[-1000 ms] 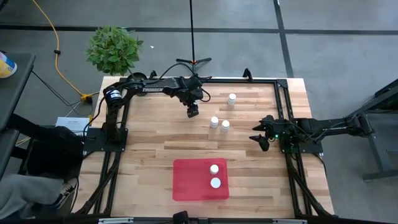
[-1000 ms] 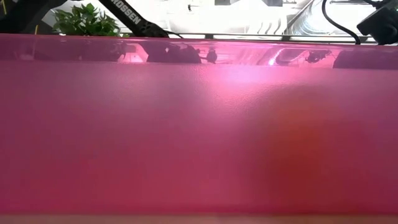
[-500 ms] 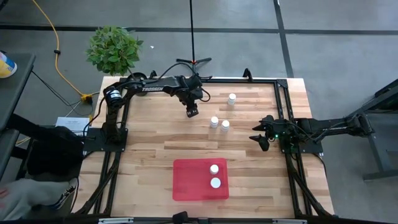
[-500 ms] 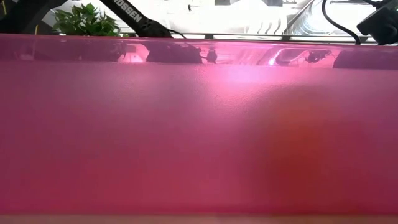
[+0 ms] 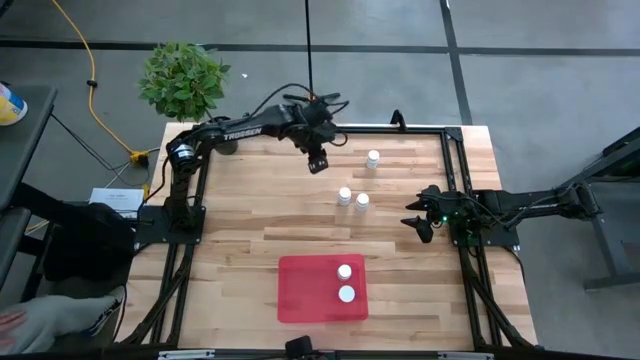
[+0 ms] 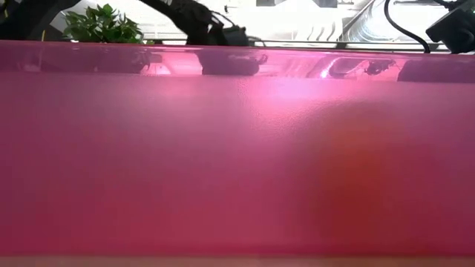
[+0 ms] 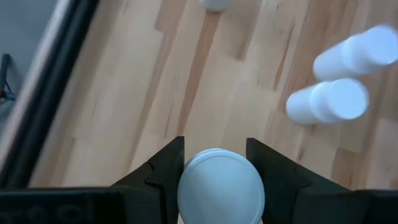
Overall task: Pick and place pill bottles into a basket
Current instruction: Put the white pill bottle into the pink bin
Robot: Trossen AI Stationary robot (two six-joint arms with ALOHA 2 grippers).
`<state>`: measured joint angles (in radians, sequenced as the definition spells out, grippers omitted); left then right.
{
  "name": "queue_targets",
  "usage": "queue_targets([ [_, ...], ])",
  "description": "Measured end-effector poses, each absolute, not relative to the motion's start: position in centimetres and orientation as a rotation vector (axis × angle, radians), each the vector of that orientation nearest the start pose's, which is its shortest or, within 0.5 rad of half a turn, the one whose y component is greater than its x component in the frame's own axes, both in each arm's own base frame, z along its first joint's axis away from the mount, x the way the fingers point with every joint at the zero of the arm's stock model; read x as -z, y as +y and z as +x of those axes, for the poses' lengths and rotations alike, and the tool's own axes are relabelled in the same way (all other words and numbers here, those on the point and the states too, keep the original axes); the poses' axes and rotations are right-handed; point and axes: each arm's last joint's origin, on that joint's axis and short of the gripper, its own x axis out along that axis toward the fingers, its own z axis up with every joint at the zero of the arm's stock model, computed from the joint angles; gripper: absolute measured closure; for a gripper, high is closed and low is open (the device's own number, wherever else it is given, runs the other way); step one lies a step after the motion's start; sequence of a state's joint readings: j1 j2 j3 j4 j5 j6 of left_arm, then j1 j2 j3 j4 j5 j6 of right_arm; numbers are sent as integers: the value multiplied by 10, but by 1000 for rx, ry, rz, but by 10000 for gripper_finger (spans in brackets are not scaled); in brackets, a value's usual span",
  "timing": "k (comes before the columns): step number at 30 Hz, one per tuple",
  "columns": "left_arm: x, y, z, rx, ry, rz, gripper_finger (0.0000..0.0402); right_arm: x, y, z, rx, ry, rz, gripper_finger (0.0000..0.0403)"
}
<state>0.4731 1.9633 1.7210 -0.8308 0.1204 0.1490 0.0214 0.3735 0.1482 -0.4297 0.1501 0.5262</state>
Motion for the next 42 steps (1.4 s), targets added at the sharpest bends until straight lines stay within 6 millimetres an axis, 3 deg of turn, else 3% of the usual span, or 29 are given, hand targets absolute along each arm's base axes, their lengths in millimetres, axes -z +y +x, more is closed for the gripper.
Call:
queue_targets([
  [9,-330,178,376,-226,992,-149,216,-145,-2,103,291,603,449,139],
  [22,-421,164,345,-247,903,-112,216,-145,-2,103,288,604,450,139],
  [29,-447,145,306,-250,917,-116,216,-145,-2,103,289,603,452,139],
  [42,-500,107,230,-268,786,-150,216,-145,-2,103,287,599,451,139],
])
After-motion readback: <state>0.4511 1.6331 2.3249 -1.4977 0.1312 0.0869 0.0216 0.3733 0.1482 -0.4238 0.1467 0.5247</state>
